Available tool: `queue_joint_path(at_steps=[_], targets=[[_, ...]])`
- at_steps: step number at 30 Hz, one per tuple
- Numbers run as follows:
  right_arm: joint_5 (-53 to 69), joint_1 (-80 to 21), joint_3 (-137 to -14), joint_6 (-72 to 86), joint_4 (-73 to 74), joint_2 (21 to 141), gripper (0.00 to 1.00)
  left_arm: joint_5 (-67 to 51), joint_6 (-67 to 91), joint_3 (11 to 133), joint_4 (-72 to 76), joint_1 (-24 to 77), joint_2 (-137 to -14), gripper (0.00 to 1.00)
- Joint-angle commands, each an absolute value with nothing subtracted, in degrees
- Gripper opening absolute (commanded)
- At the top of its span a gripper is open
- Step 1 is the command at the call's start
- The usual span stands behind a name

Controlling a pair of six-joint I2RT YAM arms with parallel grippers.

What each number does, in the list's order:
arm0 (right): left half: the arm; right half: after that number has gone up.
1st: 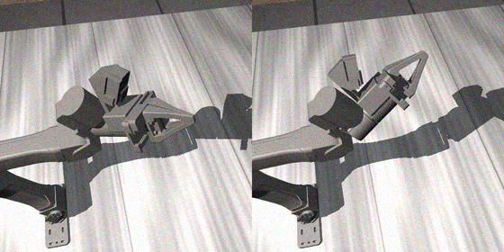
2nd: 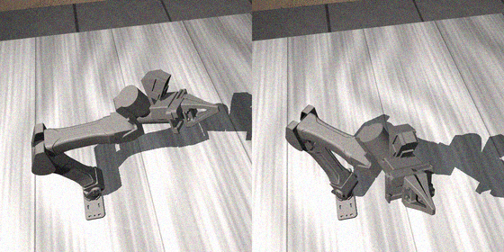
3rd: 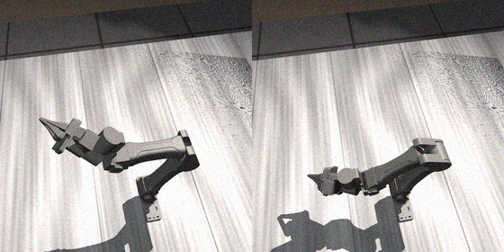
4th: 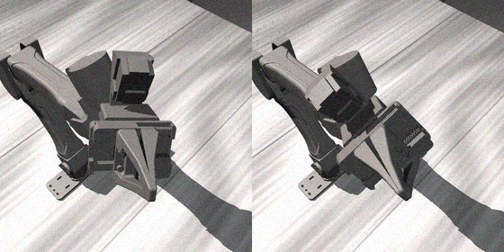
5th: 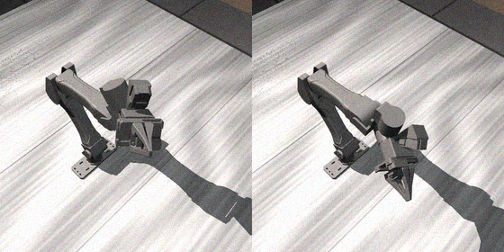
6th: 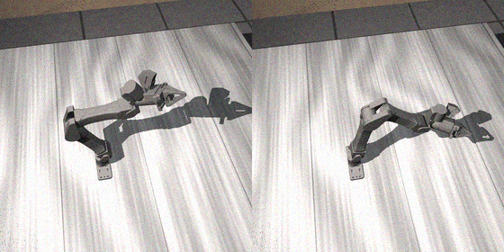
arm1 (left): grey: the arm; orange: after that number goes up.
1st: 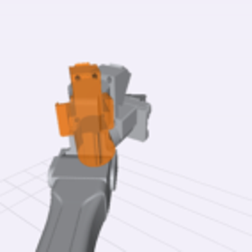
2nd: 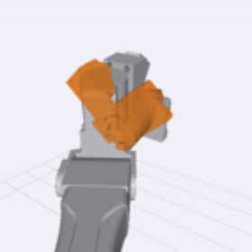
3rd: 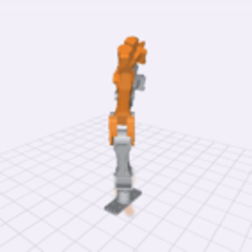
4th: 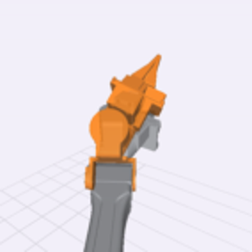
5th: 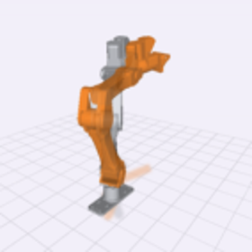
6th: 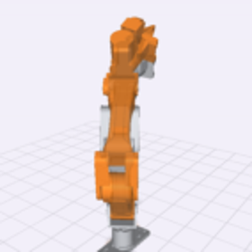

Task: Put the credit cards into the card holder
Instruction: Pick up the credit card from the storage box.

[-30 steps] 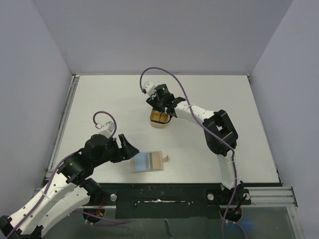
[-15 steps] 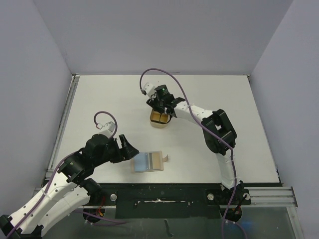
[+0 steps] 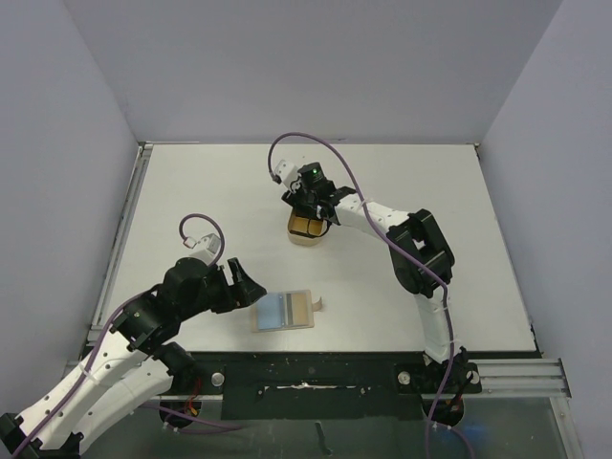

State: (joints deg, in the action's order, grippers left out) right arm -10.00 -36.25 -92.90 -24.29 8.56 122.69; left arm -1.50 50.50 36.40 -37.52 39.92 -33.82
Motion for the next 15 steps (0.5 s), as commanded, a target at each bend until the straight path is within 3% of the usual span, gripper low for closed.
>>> queue_joint_path(at_steps=[1, 8, 15], targets=[[-11.7, -35.0, -95.3, -26.4, 7.7, 123.5, 0.56, -0.8, 50.3, 38.8, -36.3, 39.8, -33.2, 0.72], [-10.6, -35.2, -94.2, -27.5, 8.8, 123.3, 0.65, -0.7, 50.5, 38.7, -36.4, 39.8, -32.9, 0.72], [-10.9, -35.1, -93.0, -28.5, 8.5, 123.5, 0.66, -0.9, 50.6, 38.6, -36.2, 39.8, -32.9, 0.72]])
